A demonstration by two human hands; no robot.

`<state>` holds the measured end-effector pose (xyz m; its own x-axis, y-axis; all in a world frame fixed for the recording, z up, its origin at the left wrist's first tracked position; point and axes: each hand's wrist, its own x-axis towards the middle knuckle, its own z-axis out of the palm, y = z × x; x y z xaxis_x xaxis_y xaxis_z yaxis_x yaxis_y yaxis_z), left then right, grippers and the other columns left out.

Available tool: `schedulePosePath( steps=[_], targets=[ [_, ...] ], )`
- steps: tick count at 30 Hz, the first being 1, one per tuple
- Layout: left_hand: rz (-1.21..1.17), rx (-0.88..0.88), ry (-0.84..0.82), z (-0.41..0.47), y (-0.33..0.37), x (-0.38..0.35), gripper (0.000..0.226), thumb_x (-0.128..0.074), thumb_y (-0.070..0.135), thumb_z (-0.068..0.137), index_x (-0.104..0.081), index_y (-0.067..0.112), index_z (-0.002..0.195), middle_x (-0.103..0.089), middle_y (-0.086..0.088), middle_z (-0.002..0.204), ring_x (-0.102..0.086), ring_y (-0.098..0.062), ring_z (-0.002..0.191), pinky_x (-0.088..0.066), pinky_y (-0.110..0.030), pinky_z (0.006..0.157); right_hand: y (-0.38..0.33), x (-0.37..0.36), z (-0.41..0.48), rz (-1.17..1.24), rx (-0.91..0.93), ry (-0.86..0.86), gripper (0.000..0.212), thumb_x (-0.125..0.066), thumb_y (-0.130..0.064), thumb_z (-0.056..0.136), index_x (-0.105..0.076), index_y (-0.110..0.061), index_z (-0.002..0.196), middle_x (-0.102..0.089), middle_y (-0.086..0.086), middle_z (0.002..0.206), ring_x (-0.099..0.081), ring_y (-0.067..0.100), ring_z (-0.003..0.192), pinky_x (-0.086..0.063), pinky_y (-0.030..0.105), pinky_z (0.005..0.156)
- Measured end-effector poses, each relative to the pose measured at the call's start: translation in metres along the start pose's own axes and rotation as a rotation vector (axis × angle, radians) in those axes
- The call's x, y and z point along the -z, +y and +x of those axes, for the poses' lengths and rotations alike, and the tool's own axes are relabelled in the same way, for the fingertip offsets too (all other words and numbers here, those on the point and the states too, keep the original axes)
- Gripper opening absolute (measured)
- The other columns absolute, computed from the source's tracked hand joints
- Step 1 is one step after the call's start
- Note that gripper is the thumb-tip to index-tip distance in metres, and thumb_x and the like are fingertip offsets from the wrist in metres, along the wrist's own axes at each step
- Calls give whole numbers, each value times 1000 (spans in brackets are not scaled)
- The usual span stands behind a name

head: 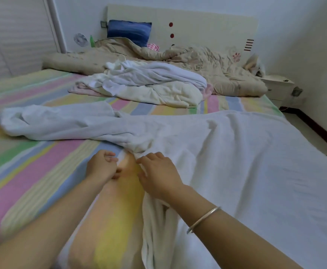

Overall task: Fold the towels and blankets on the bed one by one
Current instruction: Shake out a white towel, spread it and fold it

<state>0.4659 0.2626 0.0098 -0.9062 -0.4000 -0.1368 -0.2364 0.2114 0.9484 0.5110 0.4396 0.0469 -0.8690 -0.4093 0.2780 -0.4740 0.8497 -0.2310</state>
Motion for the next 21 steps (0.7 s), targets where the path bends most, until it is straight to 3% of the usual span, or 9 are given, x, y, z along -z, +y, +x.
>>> schedulePosePath(
  steps=[3,8,12,16,19,21],
  targets=[
    [11,10,17,23,2,11,24,-40,-1,94,-55,10,109,-62,-8,108,-68,-23,66,-54,-33,53,-7,-18,17,-84,-70,12,40,-48,-20,87,-57,-19,126,-58,3,123,-46,28,113,-31,35,89],
    [152,-72,26,62,-5,54,24,-44,1,90,-54,15,106,-58,-3,110,-70,-24,70,-58,-38,62,-42,-43,50,-140,-115,100,33,-56,-10,74,-66,-15,105,-64,6,97,-52,32,96,-33,37,75],
    [501,-260,116,97,-8,115,31,-54,7,81,-54,19,109,-58,-7,122,-63,-31,101,-50,-40,89,-83,-55,78,-85,-150,92,39,-52,-17,85,-57,-19,124,-58,3,116,-47,28,112,-36,37,86],
    [738,-373,305,133,-17,179,45,-59,1,80,-48,15,121,-42,-12,129,-49,-34,113,-44,-43,84,-132,-72,107,-35,-181,99,40,-53,-21,87,-56,-21,127,-57,2,120,-45,26,118,-34,35,91],
    [901,-471,340,172,-36,214,62,-62,-4,76,-43,10,132,-36,-15,138,-39,-37,123,-40,-47,91,-163,-90,130,-6,-205,106,40,-54,-19,86,-56,-20,127,-57,4,121,-45,27,117,-35,35,89],
    [990,-468,357,195,-44,230,61,-63,0,78,-43,12,135,-31,-11,147,-31,-34,129,-31,-45,96,-177,-103,141,6,-232,74,42,-53,-18,86,-55,-20,128,-55,4,122,-45,27,116,-35,36,89]
  ],
)
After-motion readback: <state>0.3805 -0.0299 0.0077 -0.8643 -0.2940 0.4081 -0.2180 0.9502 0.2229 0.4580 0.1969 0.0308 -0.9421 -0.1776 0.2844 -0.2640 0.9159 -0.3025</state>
